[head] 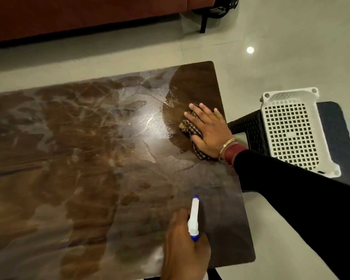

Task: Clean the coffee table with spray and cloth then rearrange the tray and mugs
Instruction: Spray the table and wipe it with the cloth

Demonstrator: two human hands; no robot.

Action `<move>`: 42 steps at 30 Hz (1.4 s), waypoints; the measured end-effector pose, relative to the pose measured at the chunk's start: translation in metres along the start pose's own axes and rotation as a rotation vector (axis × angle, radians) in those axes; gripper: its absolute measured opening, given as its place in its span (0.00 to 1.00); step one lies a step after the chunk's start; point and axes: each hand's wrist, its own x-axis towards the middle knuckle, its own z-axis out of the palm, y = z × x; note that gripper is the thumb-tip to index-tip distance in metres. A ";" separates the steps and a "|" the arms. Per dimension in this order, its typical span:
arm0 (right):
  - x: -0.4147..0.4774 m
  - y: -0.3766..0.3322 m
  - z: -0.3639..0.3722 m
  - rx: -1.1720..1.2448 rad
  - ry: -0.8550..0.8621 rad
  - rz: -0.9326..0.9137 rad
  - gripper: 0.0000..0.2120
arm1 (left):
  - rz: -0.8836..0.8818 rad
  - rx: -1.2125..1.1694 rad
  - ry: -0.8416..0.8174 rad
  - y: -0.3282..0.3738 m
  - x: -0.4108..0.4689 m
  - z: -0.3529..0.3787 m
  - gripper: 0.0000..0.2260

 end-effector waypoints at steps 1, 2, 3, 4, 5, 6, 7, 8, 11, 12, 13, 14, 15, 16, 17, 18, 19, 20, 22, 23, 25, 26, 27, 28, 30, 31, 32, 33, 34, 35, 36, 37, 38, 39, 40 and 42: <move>-0.001 -0.008 -0.001 0.017 0.011 0.027 0.37 | -0.010 -0.001 0.002 -0.003 -0.005 0.005 0.22; -0.009 -0.014 0.002 0.021 -0.006 0.006 0.37 | -0.007 -0.015 0.014 -0.003 -0.010 0.008 0.21; -0.024 -0.017 0.008 0.004 -0.043 -0.066 0.38 | -0.004 -0.030 0.027 -0.002 -0.013 0.009 0.19; -0.043 -0.014 0.014 -0.026 -0.072 -0.165 0.38 | -0.003 -0.049 0.035 -0.001 -0.015 0.010 0.18; -0.059 -0.009 0.016 -0.043 -0.100 -0.249 0.38 | -0.003 -0.057 0.036 -0.002 -0.014 0.010 0.18; -0.071 -0.002 0.017 -0.051 -0.115 -0.303 0.38 | -0.007 -0.051 0.030 -0.004 -0.014 0.011 0.19; -0.075 0.004 0.017 -0.059 -0.104 -0.326 0.38 | -0.007 -0.040 0.026 -0.005 -0.013 0.011 0.20; -0.073 0.008 0.016 -0.065 -0.093 -0.306 0.38 | 0.009 -0.031 0.029 -0.007 -0.012 0.011 0.21; -0.055 -0.002 0.013 -0.030 -0.016 -0.040 0.38 | 0.065 0.002 0.018 -0.010 -0.010 0.016 0.16; -0.054 -0.012 0.014 -0.003 0.007 0.042 0.38 | 0.063 0.010 0.017 -0.011 -0.009 0.017 0.13; -0.060 -0.021 0.017 0.013 0.022 0.070 0.39 | 0.054 0.017 0.025 -0.011 -0.008 0.017 0.12; -0.075 -0.027 0.023 0.019 0.013 0.038 0.39 | 0.055 0.008 0.037 -0.013 -0.008 0.017 0.12; -0.094 -0.029 0.029 0.007 -0.017 -0.043 0.40 | 0.065 -0.005 0.049 -0.013 -0.008 0.016 0.11; -0.117 -0.028 0.036 -0.017 -0.045 -0.135 0.41 | 0.086 -0.014 0.052 -0.014 -0.010 0.014 0.10; -0.138 -0.025 0.039 -0.027 -0.073 -0.212 0.41 | 0.102 -0.017 0.042 -0.015 -0.013 0.012 0.10; -0.155 -0.020 0.041 -0.028 -0.094 -0.260 0.42 | 0.112 -0.014 0.022 -0.019 -0.017 0.010 0.10; -0.161 -0.015 0.040 -0.020 -0.102 -0.274 0.42 | 0.112 0.000 0.001 -0.023 -0.023 0.009 0.11; -0.159 -0.009 0.037 -0.014 -0.102 -0.257 0.42 | 0.106 0.016 -0.013 -0.028 -0.028 0.009 0.11; -0.135 -0.001 0.030 0.022 -0.051 -0.128 0.41 | 0.100 0.040 -0.037 -0.037 -0.040 0.010 0.13; -0.117 0.003 0.026 0.059 0.001 -0.042 0.40 | 0.096 0.038 -0.061 -0.041 -0.046 0.011 0.14; -0.082 0.003 0.015 0.129 0.089 0.096 0.38 | 0.085 0.001 -0.088 -0.044 -0.053 0.010 0.15; -0.074 0.000 0.016 0.138 0.112 0.145 0.37 | 0.082 -0.017 -0.092 -0.047 -0.057 0.010 0.13; -0.074 -0.004 0.019 0.131 0.110 0.166 0.37 | 0.080 -0.037 -0.093 -0.049 -0.060 0.010 0.12; -0.082 -0.008 0.024 0.120 0.098 0.169 0.37 | 0.086 -0.058 -0.090 -0.052 -0.062 0.010 0.12; -0.122 -0.016 0.035 0.129 0.082 0.148 0.38 | 0.095 -0.090 -0.065 -0.055 -0.066 0.011 0.12; -0.150 -0.022 0.041 0.145 0.076 0.136 0.39 | 0.091 -0.099 -0.058 -0.055 -0.067 0.011 0.10; -0.182 -0.030 0.049 0.160 0.067 0.130 0.40 | 0.092 -0.088 -0.056 -0.054 -0.070 0.011 0.09; -0.215 -0.039 0.056 0.167 0.058 0.128 0.41 | 0.091 -0.068 -0.064 -0.052 -0.073 0.011 0.12; -0.244 -0.048 0.064 0.164 0.048 0.122 0.42 | 0.087 -0.053 -0.078 -0.051 -0.075 0.010 0.15; -0.268 -0.054 0.071 0.157 0.036 0.109 0.43 | 0.081 -0.038 -0.088 -0.048 -0.077 0.010 0.17; -0.283 -0.056 0.075 0.145 0.016 0.091 0.44 | 0.082 -0.014 -0.091 -0.048 -0.080 0.010 0.19; -0.289 -0.054 0.076 0.132 -0.005 0.069 0.44 | 0.077 0.002 -0.086 -0.048 -0.082 0.010 0.20; -0.290 -0.051 0.075 0.124 -0.016 0.054 0.44 | 0.071 0.009 -0.076 -0.050 -0.085 0.011 0.21; -0.288 -0.050 0.073 0.125 -0.014 0.066 0.44 | 0.055 0.004 -0.076 -0.052 -0.088 0.012 0.19; -0.285 -0.053 0.073 0.130 0.003 0.114 0.44 | 0.040 -0.002 -0.075 -0.054 -0.091 0.013 0.15; -0.289 -0.074 0.080 0.144 0.079 0.314 0.44 | -0.003 -0.025 -0.082 -0.055 -0.098 0.015 0.10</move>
